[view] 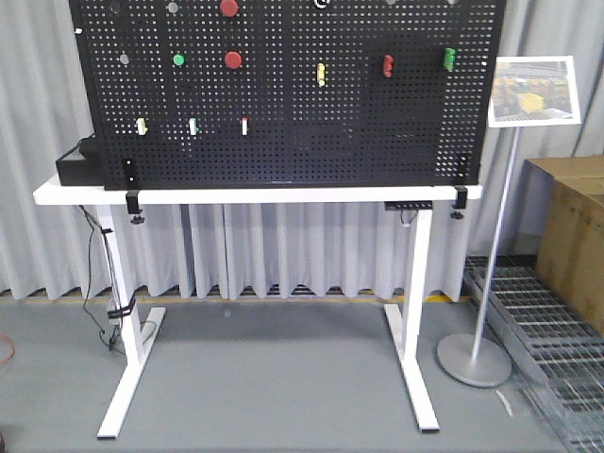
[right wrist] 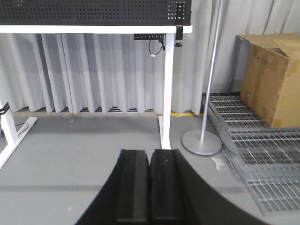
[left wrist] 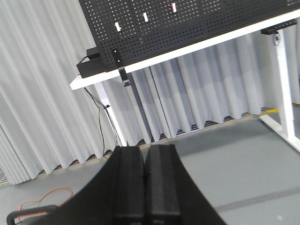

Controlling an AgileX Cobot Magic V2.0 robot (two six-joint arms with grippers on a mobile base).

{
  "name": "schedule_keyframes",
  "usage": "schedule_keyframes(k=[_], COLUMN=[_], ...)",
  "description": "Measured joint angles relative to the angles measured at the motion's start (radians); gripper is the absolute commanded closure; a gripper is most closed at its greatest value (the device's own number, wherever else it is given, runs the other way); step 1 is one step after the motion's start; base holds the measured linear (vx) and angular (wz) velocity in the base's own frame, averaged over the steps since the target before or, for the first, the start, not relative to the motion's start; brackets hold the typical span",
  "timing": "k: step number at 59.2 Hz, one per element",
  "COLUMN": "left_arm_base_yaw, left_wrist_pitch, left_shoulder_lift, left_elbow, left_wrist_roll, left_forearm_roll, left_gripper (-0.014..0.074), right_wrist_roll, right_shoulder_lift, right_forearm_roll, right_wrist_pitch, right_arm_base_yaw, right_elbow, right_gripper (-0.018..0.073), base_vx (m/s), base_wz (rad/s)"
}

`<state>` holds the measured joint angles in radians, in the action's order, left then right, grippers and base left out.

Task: Rotate knob clockwise with right arm
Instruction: 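Drive the base forward toward the black pegboard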

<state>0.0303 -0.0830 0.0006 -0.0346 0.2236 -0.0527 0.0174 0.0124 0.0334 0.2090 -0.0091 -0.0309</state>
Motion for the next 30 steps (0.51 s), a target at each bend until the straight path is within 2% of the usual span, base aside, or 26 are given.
schedule_keyframes(k=[30], left_arm_base_yaw=[0.0], left_wrist_pitch=[0.0], left_shoulder_lift=[0.0], left_elbow=[0.0], left_wrist_roll=[0.0], left_forearm_roll=[0.0], left_gripper=[0.0603], right_wrist_roll=[0.0], right_shoulder_lift=[0.0], right_forearm_roll=[0.0], right_wrist_pitch=[0.0], right_arm_base_yaw=[0.0], right_elbow=[0.0], right_gripper=[0.057], base_vx=[0.42], base_wz=[0.02])
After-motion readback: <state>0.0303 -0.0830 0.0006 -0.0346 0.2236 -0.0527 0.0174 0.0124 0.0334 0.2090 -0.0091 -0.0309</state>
